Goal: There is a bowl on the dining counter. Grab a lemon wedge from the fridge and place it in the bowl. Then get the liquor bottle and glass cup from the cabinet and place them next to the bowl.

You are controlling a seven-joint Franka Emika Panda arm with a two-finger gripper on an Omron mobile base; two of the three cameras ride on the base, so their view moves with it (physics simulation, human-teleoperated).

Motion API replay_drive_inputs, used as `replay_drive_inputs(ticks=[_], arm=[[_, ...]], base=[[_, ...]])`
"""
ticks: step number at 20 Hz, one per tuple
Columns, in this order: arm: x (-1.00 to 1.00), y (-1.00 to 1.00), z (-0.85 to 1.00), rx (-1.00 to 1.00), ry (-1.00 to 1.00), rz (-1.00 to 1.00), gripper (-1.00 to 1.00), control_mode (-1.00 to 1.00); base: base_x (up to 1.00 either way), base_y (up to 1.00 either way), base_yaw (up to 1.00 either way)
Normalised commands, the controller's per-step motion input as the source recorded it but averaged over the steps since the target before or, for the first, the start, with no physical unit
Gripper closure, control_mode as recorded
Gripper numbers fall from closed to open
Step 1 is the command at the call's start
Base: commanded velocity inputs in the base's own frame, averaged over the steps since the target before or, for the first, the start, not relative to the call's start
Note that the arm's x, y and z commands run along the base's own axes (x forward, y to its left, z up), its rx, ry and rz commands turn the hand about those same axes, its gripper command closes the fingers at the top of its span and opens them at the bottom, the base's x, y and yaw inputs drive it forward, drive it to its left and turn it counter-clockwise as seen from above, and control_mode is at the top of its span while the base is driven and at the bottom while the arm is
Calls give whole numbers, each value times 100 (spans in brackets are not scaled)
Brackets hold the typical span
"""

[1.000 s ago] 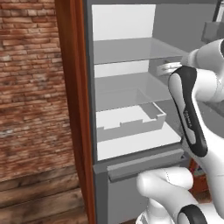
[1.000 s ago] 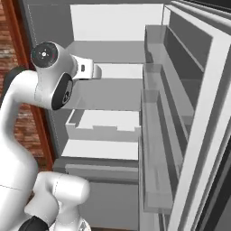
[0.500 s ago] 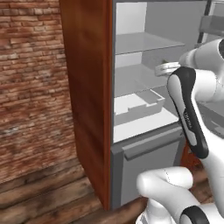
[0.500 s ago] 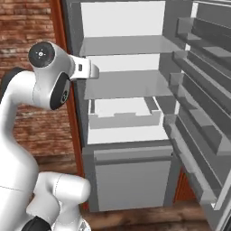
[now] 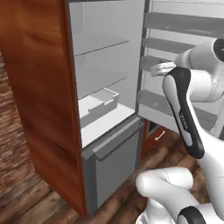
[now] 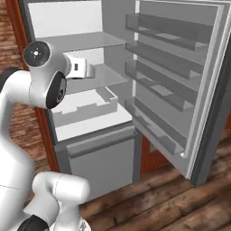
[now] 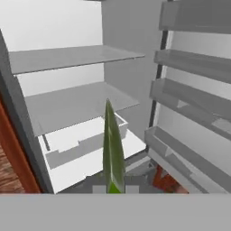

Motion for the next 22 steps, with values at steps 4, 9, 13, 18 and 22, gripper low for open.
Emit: replay_drive_inputs(ticks=[4,9,13,18,22], arm=[[0,0,0,0,0,0,100,100],[0,0,0,0,0,0,100,100],[0,0,0,0,0,0,100,100],[0,0,0,0,0,0,100,100],[0,0,0,0,0,0,100,100]], base=[[-48,34,-67],[-62,32,-67],[-83,21,-65],[-99,0,-55],[-90,-37,-45]])
